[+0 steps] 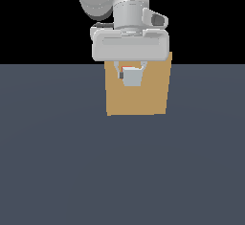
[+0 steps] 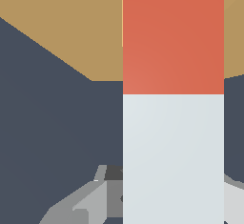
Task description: Insert the peg into the horizontal hole in a box.
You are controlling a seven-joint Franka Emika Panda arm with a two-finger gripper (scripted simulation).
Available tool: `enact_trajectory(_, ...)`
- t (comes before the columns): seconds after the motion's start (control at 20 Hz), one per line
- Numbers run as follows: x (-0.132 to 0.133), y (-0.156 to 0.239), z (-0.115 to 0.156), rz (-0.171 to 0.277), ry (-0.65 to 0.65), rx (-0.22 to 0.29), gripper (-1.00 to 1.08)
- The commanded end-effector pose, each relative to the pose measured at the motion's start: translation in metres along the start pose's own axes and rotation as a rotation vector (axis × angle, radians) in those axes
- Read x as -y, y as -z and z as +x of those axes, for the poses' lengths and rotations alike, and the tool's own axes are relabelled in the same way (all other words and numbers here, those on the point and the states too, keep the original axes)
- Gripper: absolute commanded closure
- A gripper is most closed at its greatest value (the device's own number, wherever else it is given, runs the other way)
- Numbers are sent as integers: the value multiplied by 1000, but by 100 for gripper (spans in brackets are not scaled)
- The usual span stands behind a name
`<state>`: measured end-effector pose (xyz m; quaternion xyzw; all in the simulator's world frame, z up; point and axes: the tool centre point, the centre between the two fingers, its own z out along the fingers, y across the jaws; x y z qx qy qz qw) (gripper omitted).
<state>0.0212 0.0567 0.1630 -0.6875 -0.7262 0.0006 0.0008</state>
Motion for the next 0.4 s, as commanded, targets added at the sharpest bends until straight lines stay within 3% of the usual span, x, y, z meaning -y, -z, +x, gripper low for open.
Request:
enact_trajectory(0.0,-1,2,17,-5,-1,0,108)
enact_trajectory(0.35,-3,3,37,-5,-2,0,108)
